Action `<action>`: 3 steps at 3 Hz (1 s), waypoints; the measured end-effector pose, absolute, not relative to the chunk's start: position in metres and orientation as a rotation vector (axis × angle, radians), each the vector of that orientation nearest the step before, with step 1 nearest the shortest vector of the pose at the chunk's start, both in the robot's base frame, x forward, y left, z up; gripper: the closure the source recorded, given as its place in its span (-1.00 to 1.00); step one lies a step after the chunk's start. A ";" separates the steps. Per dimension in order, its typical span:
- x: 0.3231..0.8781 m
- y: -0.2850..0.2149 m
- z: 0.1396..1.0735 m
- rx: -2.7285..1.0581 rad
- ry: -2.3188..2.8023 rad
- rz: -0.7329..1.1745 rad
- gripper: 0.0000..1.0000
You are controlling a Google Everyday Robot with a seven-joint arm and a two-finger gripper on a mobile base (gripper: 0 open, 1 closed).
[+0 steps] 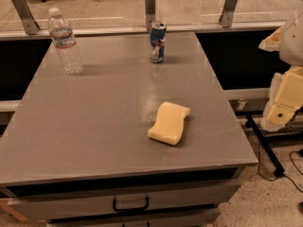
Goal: Move sponge near redbull can
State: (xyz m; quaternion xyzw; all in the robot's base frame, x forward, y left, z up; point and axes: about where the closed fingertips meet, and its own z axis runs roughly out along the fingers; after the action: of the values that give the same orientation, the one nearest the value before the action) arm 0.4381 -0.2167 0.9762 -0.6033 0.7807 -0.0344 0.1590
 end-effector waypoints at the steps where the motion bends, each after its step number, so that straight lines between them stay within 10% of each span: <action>1: 0.438 -0.217 0.976 -1.725 2.232 -0.099 -1.00; 3: 0.443 -0.180 0.957 -2.105 1.911 -0.120 -1.00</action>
Offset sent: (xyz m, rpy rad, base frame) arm 0.0102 0.0240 -0.0212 -0.1407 -0.0663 0.3799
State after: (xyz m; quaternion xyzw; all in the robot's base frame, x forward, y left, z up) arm 0.4435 -0.1800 0.9575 -0.7316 0.6643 -0.0417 0.1472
